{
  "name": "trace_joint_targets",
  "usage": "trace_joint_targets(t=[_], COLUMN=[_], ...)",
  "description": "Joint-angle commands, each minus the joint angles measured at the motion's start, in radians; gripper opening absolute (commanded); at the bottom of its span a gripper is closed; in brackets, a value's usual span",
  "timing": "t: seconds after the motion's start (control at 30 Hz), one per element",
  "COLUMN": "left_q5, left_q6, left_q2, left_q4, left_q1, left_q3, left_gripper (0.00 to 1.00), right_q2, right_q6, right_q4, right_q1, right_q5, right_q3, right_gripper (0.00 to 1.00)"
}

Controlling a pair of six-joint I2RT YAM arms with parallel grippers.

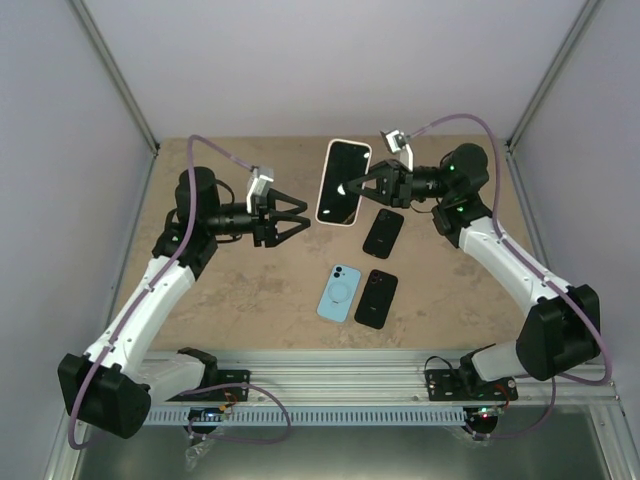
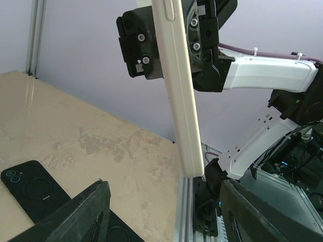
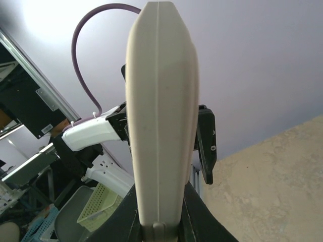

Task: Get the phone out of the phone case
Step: Remove the phone case from the phone.

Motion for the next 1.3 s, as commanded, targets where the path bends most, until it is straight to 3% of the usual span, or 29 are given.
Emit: trace_joint_targets(t=[0.0,0.57,1.27], left_q5=[0.021,-0.026,-0.072], left_q6=[0.05,0.123,0.166], left_q2=[-0.011,0.056,0.064], left_q4=[-0.016,-0.112,-0.13], left_q1=[0.004,-0.06,-0.066], left_q3=[0.023,0.12,0.106], left_gripper=[0.61,0.52,0.37], right_q2=[-0.028,-0.026,-0.035], right_q6=[-0.002,-0.006,0.027], right_q4=[0.062,0.052,0.059], right_q1=[0.002,0.003,-0.004], right_q5=[-0.004,0.015,-0.009], right_q3=[-0.008,-0.014,0.007], right_gripper=[0.01,0.01,0.0])
